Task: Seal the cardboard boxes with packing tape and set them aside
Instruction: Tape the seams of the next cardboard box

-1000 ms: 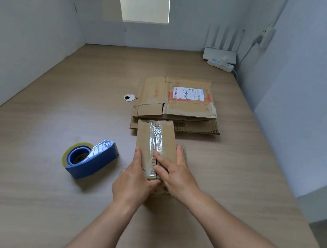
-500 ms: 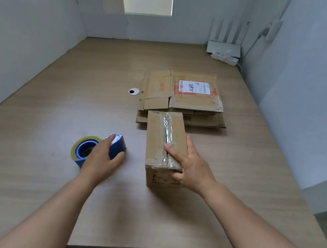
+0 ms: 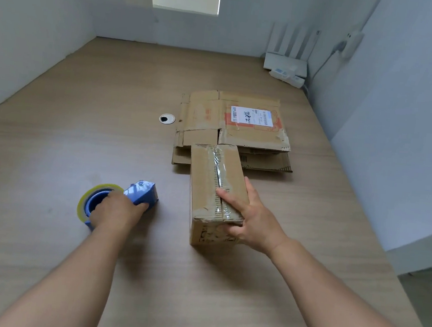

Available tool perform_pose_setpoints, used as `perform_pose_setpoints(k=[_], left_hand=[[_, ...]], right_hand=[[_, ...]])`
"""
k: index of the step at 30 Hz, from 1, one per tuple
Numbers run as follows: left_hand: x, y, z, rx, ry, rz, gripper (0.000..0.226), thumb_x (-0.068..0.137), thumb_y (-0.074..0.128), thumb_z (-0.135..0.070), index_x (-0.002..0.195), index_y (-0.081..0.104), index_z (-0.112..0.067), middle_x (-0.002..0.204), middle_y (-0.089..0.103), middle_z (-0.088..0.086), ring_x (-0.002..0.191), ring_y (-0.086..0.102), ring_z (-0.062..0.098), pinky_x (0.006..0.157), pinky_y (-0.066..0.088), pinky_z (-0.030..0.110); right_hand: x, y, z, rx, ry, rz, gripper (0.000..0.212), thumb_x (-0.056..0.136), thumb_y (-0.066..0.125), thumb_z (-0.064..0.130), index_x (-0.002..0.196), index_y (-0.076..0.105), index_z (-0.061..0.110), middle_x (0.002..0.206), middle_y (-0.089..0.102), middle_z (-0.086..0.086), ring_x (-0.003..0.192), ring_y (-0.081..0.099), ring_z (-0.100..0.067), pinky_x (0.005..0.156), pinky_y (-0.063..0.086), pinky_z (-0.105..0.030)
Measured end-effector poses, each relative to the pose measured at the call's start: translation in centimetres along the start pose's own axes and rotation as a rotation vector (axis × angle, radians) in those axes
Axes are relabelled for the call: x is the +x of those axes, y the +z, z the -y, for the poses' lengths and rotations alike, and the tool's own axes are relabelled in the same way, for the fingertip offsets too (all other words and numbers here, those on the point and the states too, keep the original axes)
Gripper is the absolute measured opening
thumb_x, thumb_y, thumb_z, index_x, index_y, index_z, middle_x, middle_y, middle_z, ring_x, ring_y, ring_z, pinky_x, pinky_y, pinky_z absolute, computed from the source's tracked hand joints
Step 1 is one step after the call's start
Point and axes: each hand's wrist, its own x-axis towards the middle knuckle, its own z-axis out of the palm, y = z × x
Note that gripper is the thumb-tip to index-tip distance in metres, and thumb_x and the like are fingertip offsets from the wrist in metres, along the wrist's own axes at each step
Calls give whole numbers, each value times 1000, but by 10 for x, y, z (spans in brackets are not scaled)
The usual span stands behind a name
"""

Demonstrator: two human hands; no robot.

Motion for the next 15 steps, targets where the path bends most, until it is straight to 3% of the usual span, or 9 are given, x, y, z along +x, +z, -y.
perform_pose_setpoints(k=[4, 7, 9, 11, 15], left_hand=[[3, -9, 5, 94, 47, 58, 39, 79, 68, -47, 91, 54, -13, 78, 59, 2, 75, 58, 22, 60, 40, 27], [6, -27, 14, -9, 90, 154, 41, 72, 71, -51, 91, 58, -17, 81, 62, 1, 72, 60, 19, 61, 44, 29], [1, -38, 17, -193, 162, 217, 38, 67, 73, -48, 91, 60, -21, 91, 63, -2, 75, 61, 18, 65, 47, 31], [-14, -51, 14, -379, 262, 268, 28, 72, 77, -39, 86, 61, -21, 101, 60, -5, 78, 60, 18, 62, 46, 29], [-55, -83, -3, -521, 437, 380, 34, 66, 82, -33, 95, 68, -22, 86, 72, -2, 81, 69, 17, 71, 51, 27]], right_hand=[[0, -4, 5, -11, 32, 27, 84, 75, 73, 42, 135, 19, 68, 158, -19, 4, 143, 25, -23, 108, 39, -37], [-1, -14, 12, 7, 42, 65, 82, 71, 72, 56, 137, 24, 63, 157, -23, 3, 147, 2, -19, 117, 22, -41], [-1, -23, 17, 39, 42, 79, 75, 73, 65, 66, 138, 28, 59, 158, -22, 3, 147, -4, -18, 120, 11, -42], [-1, -30, 20, 120, 56, 62, 65, 80, 57, 66, 139, 30, 57, 159, -16, 4, 147, -4, -19, 120, 8, -43], [-2, -51, 28, 263, 1, -88, 67, 90, 55, 52, 147, 22, 43, 160, 1, 5, 147, 2, -16, 120, 9, -38]])
